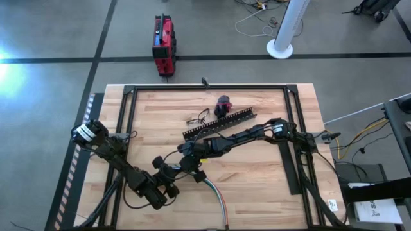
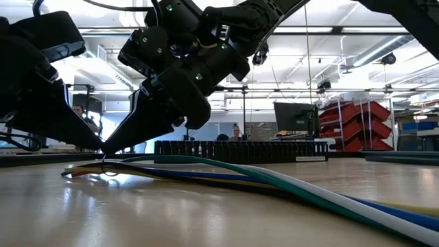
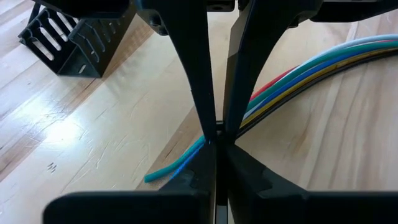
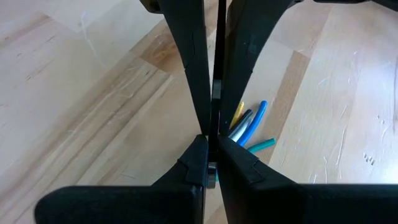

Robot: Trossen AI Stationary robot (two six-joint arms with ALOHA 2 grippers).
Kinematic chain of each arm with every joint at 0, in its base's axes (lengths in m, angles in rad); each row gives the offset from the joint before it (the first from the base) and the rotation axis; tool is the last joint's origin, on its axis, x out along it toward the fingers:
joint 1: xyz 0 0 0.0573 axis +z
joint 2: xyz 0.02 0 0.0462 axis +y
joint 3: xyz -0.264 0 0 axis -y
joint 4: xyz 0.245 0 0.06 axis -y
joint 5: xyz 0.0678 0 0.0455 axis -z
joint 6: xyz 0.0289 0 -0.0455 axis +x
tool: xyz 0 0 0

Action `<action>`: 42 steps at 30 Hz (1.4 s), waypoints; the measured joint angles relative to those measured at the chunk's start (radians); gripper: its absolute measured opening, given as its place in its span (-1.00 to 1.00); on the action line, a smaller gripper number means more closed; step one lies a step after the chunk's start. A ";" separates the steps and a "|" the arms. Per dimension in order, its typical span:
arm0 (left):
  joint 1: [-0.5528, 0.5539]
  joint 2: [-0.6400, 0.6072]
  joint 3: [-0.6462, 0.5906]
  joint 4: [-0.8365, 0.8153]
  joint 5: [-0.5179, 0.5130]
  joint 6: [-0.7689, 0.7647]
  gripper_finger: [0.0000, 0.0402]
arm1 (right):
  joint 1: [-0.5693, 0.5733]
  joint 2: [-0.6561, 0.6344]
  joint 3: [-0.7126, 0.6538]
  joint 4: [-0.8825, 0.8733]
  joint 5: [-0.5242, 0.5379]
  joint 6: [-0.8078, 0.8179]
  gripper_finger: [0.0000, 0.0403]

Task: Ziptie cables
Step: Wrap the cable wires with black zip tie

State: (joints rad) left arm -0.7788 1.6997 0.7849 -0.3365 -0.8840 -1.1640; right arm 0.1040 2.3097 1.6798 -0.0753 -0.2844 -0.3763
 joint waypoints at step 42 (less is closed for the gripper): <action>0.003 -0.034 0.000 0.007 0.028 0.027 -0.87 | 0.000 0.000 0.000 0.004 -0.002 0.003 -0.95</action>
State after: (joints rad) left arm -0.7755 1.6657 0.7849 -0.3295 -0.8563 -1.1375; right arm 0.1043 2.3096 1.6798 -0.0715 -0.2863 -0.3737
